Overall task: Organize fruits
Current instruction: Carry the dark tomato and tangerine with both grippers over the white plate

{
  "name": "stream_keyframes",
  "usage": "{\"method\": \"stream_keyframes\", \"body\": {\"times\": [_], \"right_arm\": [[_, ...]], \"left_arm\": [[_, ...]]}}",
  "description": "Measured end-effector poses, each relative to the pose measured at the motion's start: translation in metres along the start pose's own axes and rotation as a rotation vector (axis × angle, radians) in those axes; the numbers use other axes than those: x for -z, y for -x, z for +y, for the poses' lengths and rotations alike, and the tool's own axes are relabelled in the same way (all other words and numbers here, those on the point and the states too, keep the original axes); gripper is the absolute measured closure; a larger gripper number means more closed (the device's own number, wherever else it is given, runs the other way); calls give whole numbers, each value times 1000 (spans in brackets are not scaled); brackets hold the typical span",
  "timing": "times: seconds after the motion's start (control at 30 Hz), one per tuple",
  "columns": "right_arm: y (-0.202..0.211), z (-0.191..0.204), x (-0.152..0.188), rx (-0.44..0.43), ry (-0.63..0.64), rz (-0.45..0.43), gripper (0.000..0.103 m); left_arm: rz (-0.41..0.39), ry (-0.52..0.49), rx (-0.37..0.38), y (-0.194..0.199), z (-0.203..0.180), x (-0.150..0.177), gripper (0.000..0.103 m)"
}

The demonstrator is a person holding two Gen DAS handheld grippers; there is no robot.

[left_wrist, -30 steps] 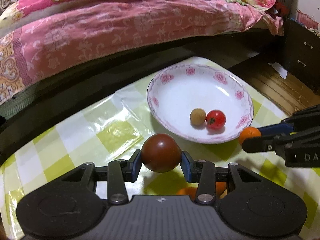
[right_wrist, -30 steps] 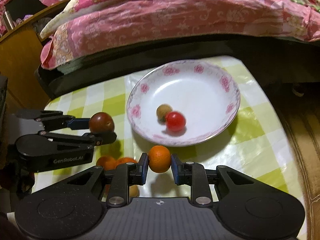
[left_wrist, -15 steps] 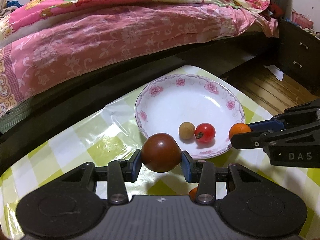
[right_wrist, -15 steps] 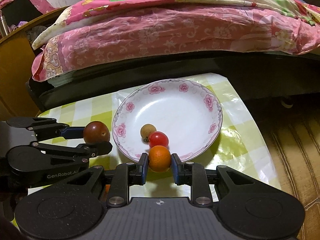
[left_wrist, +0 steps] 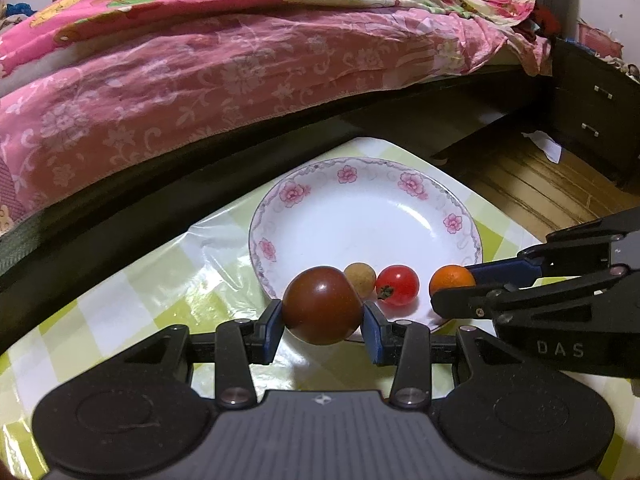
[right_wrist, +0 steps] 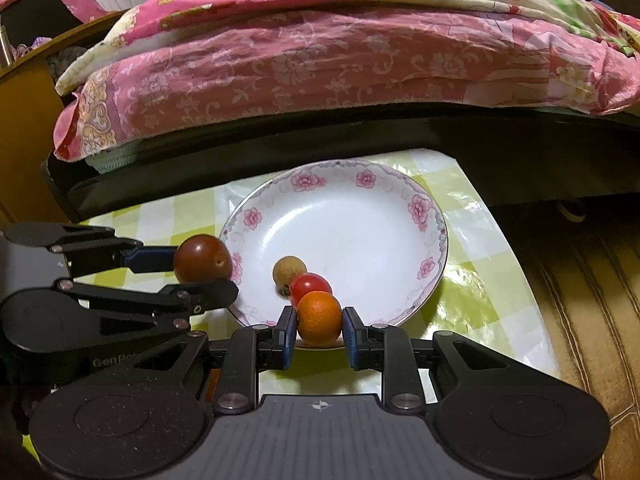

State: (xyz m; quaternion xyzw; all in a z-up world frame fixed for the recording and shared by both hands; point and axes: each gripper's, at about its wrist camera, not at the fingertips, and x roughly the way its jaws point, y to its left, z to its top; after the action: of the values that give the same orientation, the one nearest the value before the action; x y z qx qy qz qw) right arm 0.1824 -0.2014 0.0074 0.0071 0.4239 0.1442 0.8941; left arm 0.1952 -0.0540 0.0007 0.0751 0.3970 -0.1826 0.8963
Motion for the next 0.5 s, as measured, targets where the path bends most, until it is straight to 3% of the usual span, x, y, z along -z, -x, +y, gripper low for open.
{"method": "stream_keyframes", "body": {"times": [0.5], "right_arm": [[-6,-5,0,-6,8,-8,82]], "left_arm": [[2,-10,1,-8,-2,-1,54]]}}
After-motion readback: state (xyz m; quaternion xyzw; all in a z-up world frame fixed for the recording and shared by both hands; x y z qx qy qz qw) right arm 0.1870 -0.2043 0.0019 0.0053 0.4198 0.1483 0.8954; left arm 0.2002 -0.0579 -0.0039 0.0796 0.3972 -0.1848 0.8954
